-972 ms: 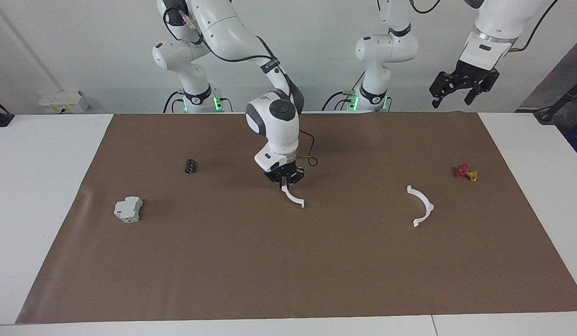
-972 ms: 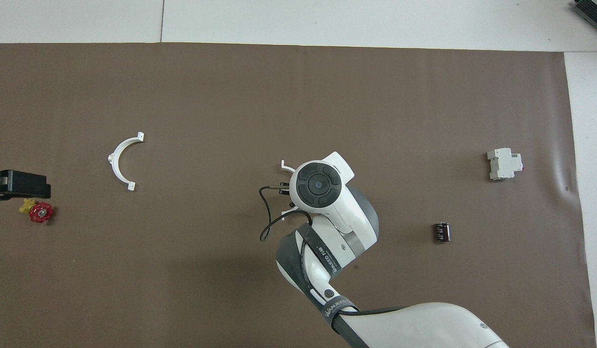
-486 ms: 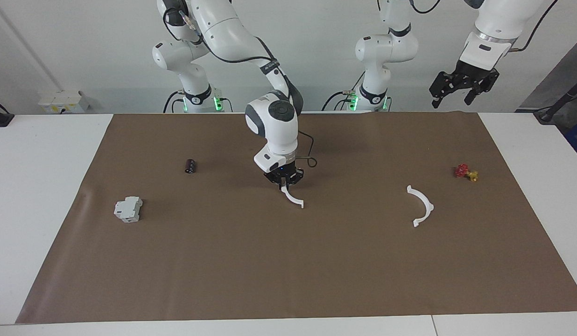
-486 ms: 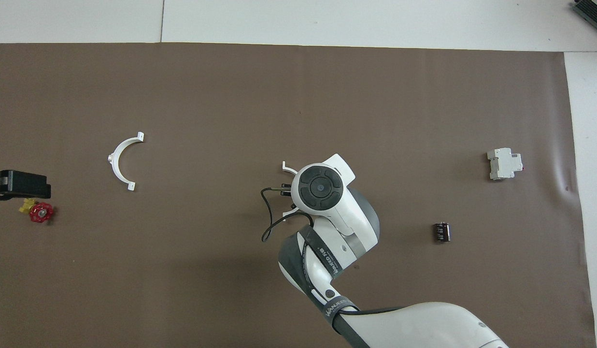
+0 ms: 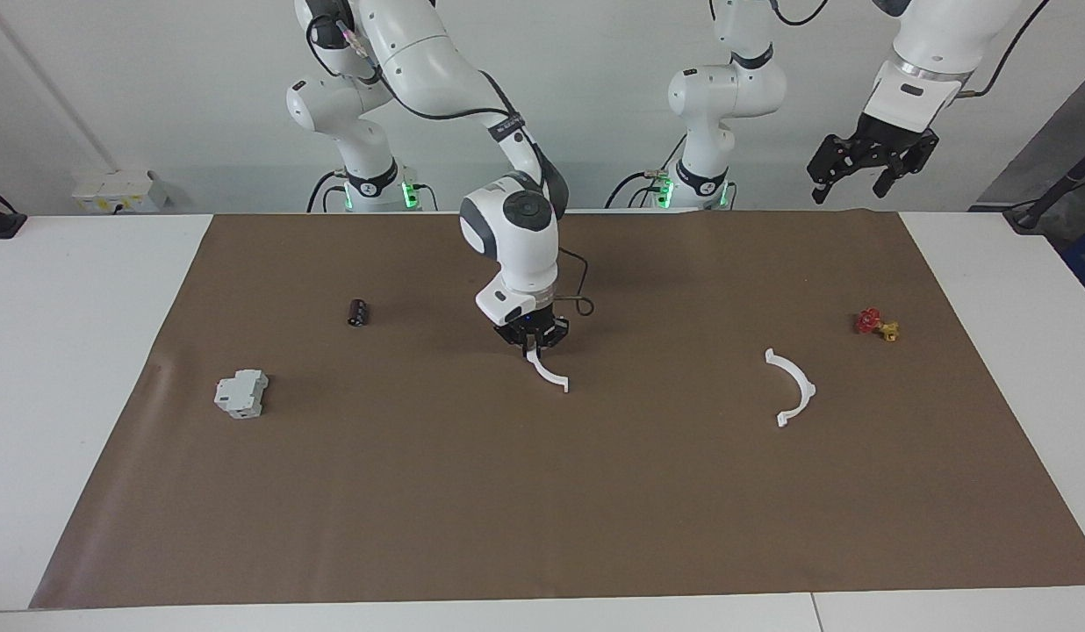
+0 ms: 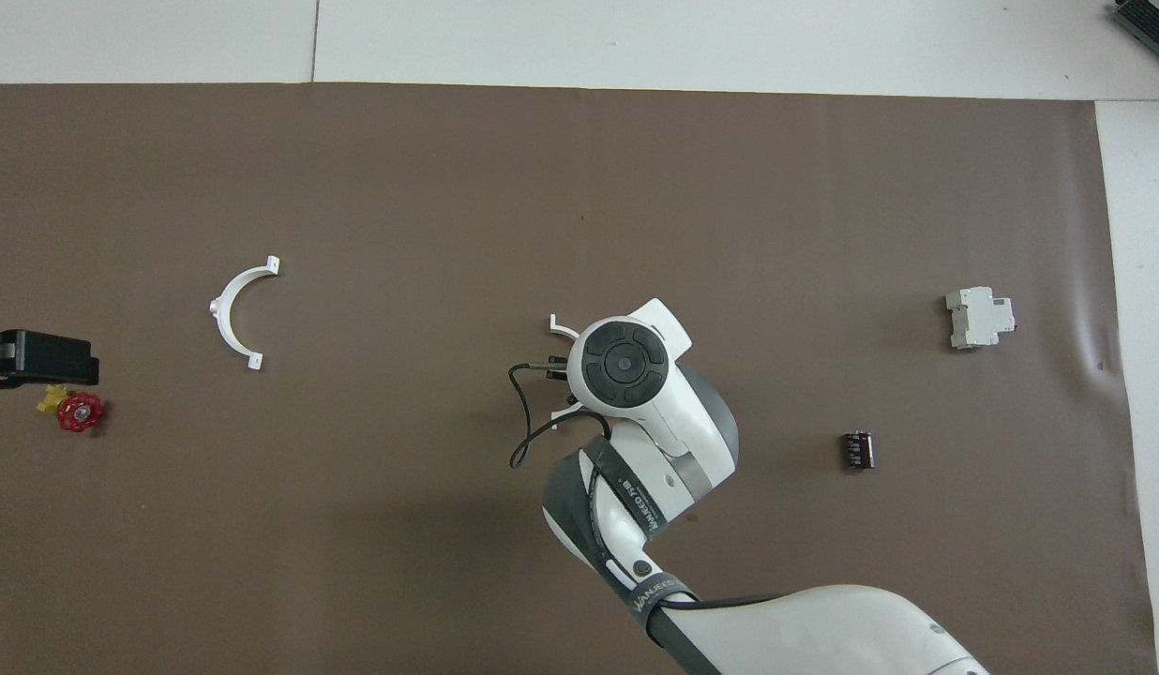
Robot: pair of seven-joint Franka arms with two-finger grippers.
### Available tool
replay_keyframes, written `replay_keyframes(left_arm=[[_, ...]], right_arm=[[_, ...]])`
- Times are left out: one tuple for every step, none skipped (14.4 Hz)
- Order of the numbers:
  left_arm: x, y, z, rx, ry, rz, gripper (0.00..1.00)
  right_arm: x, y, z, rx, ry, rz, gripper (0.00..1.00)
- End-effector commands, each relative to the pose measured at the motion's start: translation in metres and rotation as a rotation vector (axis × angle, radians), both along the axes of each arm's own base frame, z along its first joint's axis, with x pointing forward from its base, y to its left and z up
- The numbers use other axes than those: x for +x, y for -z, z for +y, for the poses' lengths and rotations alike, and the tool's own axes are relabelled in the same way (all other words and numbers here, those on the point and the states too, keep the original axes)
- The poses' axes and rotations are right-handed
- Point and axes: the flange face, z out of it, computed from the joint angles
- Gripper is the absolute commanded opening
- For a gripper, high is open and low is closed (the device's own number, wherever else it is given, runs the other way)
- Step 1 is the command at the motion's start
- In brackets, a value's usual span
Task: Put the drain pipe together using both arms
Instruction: 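Lower the half-ring onto the mat with the right gripper, then release the half-ring and withdraw the right gripper while the left gripper reaches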
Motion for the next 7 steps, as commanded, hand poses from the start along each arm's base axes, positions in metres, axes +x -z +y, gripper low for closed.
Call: replay_keyframes(left_arm=[[-0.007,0.001,0.0,-0.015,-0.002,-0.013,1.0],[-0.008,0.002,0.0,-0.015,-0.002,-0.019,1.0],[-0.008,0.003,0.0,-0.015,-0.003,-0.03,1.0],[-0.006,0.007,0.002,-0.016,-0.006,-0.043,1.0],[-0.005,0.015,0.005,-0.016,-0.016,-0.063,1.0],[-0.003,0.025,0.005,-0.017,-0.02,-0.083,1.0],[-0.002,0.036,0.006,-0.017,-0.023,-0.09,1.0]], right_arm=[[-0.002,-0.001,-0.001,0.004,-0.014,-0.032,1.0],[-0.001,-0.008,0.002,0.006,-0.017,-0.035,1.0],[0.002,-0.018,0.003,0.013,-0.016,-0.044,1.0],[0.004,-0.037,-0.001,0.022,-0.01,-0.054,1.0],[0.006,-0.056,-0.009,0.022,0.001,-0.056,1.0],[0.008,-0.08,-0.018,0.03,0.013,-0.066,1.0],[0.012,-0.104,-0.035,0.034,0.017,-0.074,1.0]])
